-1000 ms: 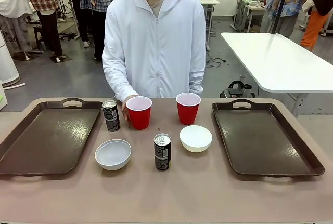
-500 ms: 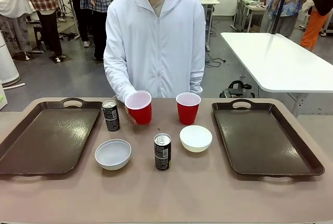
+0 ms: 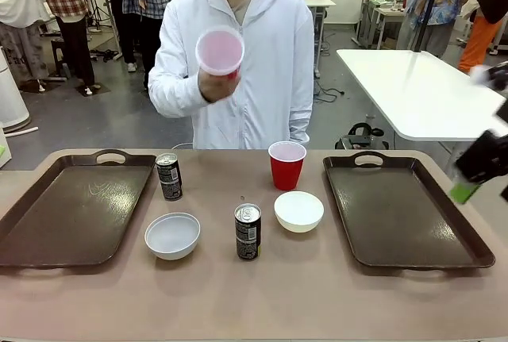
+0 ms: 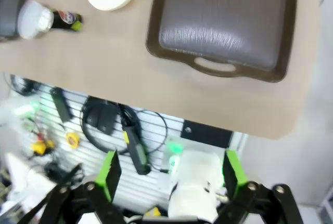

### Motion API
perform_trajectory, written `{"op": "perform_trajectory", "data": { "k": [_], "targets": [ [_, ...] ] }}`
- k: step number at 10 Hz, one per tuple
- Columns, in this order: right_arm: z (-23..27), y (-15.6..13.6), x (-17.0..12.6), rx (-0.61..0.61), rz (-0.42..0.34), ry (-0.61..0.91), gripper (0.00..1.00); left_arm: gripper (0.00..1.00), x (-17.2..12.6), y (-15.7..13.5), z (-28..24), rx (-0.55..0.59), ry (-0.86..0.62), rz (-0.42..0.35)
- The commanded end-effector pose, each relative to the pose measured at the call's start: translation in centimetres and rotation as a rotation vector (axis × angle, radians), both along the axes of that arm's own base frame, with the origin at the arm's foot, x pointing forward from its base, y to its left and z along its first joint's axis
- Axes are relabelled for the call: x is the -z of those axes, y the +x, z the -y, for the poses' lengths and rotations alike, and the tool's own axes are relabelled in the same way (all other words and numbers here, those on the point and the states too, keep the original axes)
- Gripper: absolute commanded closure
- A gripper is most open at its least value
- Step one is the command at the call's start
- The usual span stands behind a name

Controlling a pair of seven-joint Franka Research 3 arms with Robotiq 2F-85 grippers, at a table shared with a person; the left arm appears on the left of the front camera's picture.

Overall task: Prepare tableware on both trays.
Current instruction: Pick up a Picnic Bowl from the table and place it on a Handle tray.

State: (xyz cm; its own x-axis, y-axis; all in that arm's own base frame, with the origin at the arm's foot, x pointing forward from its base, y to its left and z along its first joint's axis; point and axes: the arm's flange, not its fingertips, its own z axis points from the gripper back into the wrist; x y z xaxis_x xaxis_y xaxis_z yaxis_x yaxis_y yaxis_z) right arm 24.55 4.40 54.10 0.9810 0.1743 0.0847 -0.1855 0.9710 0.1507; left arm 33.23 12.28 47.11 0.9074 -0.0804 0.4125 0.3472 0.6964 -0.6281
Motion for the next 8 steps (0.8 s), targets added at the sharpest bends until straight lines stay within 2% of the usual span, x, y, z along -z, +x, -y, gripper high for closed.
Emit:
{"op": "perform_trajectory", "data": {
  "k": [1,2,3,4,5,7,8],
  "targets": [
    [-3.1,3.5,2.3,-0.015,-0.070,-0.112,0.00,0.00,0.0,0.0,-0.2,0.001,-0.013,0.006],
    [-4.1,4.7,3.5,-0.020,-0.090,-0.136,0.00,0.00,0.0,0.0,-0.2,0.001,-0.013,0.006],
    [-4.6,5.9,4.3,-0.040,-0.077,-0.088,0.00,0.00,0.0,0.0,-0.2,0.001,-0.013,0.006],
    [-4.1,6.1,4.4,-0.059,-0.034,0.021,0.00,0.00,0.0,0.0,-0.2,0.001,-0.013,0.006],
    [-5.0,4.0,4.6,-0.048,-0.079,-0.103,0.00,0.00,0.0,0.0,-0.2,0.001,-0.013,0.006],
    [-5.0,4.0,4.6,-0.048,-0.079,-0.103,0.00,0.00,0.0,0.0,-0.2,0.001,-0.013,0.006],
    [-5.0,5.2,5.1,-0.063,-0.073,-0.070,0.00,0.00,0.0,0.0,-0.2,0.001,-0.013,0.006]
  ]
}}
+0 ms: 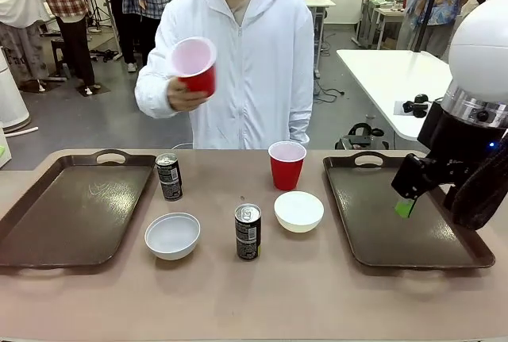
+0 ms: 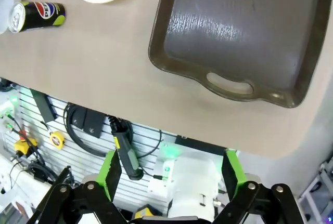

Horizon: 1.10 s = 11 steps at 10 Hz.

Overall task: Prepare tableware on both trays.
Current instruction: Pick up a Picnic Bowl from the table and place it on a Handle tray.

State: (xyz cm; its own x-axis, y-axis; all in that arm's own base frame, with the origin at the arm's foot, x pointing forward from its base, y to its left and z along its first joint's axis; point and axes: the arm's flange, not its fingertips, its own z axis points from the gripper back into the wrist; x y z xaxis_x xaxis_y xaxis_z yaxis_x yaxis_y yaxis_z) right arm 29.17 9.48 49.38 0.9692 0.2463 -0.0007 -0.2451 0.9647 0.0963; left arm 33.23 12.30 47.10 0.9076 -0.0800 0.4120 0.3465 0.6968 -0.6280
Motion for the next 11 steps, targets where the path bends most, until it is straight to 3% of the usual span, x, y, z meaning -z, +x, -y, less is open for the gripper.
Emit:
{"op": "perform_trajectory", "data": {
  "k": [1,3,4,9,11],
  "targets": [
    [-0.6,2.1,1.1,0.061,0.022,-0.023,0.00,0.00,0.0,0.0,-0.2,0.002,-0.014,0.007],
    [-4.2,6.4,1.7,0.164,0.060,-0.060,0.00,0.00,0.0,0.0,-0.2,0.002,-0.014,0.007],
    [-5.6,8.5,1.9,0.163,0.041,-0.018,0.00,0.00,0.0,0.0,-0.2,0.002,-0.014,0.007],
    [-9.7,17.4,6.3,0.177,0.138,-0.016,0.00,0.00,0.0,0.0,-0.2,0.002,-0.014,0.007],
    [-11.4,18.3,8.8,0.128,0.135,-0.036,0.00,0.00,0.0,0.0,-0.2,0.002,-0.014,0.007]
  ]
}}
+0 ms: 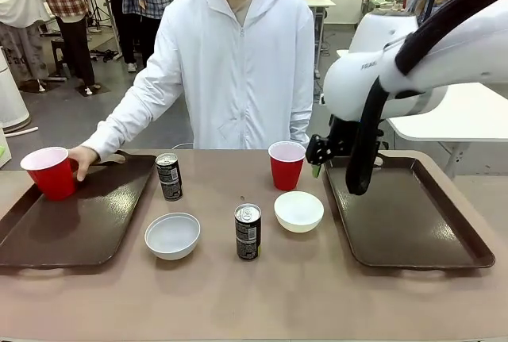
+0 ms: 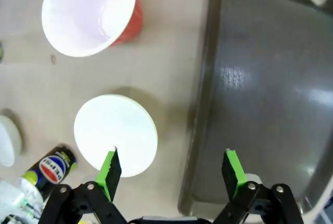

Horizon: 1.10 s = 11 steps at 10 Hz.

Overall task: Prepare tableware on both trays.
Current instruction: Pick up a Picnic Bowl from the table and place it on a Handle tray.

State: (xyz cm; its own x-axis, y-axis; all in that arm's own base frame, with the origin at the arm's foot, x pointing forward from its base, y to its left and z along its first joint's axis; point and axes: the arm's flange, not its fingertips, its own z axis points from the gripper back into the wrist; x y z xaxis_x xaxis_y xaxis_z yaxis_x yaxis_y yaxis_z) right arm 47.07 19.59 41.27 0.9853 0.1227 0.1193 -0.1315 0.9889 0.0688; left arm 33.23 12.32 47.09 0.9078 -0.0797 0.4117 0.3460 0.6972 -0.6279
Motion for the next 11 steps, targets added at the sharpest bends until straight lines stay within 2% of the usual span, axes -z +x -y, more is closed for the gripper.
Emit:
{"op": "perform_trajectory", "data": {
  "k": [1,4,7,11],
  "targets": [
    [-1.9,0.4,1.6,-0.015,-0.004,-0.034,0.00,0.00,0.0,0.0,-0.1,0.002,-0.014,0.007],
    [-3.0,-0.9,2.9,-0.063,-0.021,-0.030,0.00,0.00,0.0,0.0,-0.1,0.002,-0.014,0.007],
    [-2.9,-0.1,4.6,-0.093,-0.010,0.007,0.28,0.00,0.0,0.0,-0.1,0.002,-0.014,0.007],
    [-3.0,0.6,6.6,-0.098,-0.069,-0.002,0.66,0.00,0.0,0.0,-0.1,0.002,-0.014,0.007]
  ]
}}
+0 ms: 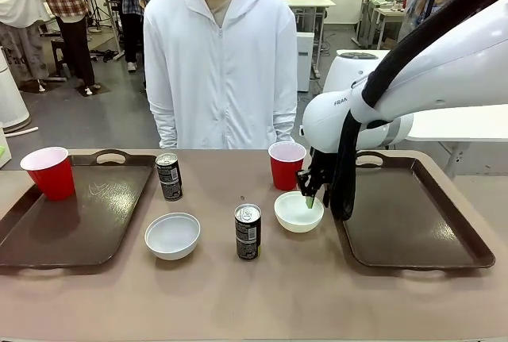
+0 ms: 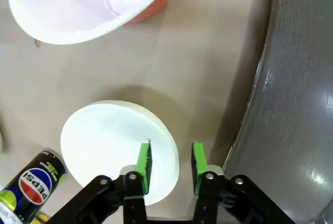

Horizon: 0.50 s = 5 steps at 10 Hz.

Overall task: Prepare tableware on both trays.
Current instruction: Pick up a Picnic Bowl from the table and place it on a Handle tray.

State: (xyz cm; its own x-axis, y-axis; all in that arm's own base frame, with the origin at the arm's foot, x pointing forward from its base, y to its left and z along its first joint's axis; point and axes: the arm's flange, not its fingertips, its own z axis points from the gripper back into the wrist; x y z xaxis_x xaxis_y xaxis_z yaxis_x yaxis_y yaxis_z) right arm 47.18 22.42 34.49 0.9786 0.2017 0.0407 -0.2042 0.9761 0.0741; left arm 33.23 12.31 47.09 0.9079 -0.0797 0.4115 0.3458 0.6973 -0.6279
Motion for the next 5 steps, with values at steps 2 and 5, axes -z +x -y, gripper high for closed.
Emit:
{"op": "perform_trajectory", "data": {
  "k": [2,5],
  "targets": [
    [-0.28,0.45,-0.17,-0.025,0.005,0.016,0.85,0.00,-0.05,-0.05,-0.14,0.002,-0.014,0.007],
    [0.04,0.61,-0.21,-0.016,-0.005,0.026,1.00,0.00,-0.05,-0.05,-0.14,0.002,-0.014,0.007]
  ]
}}
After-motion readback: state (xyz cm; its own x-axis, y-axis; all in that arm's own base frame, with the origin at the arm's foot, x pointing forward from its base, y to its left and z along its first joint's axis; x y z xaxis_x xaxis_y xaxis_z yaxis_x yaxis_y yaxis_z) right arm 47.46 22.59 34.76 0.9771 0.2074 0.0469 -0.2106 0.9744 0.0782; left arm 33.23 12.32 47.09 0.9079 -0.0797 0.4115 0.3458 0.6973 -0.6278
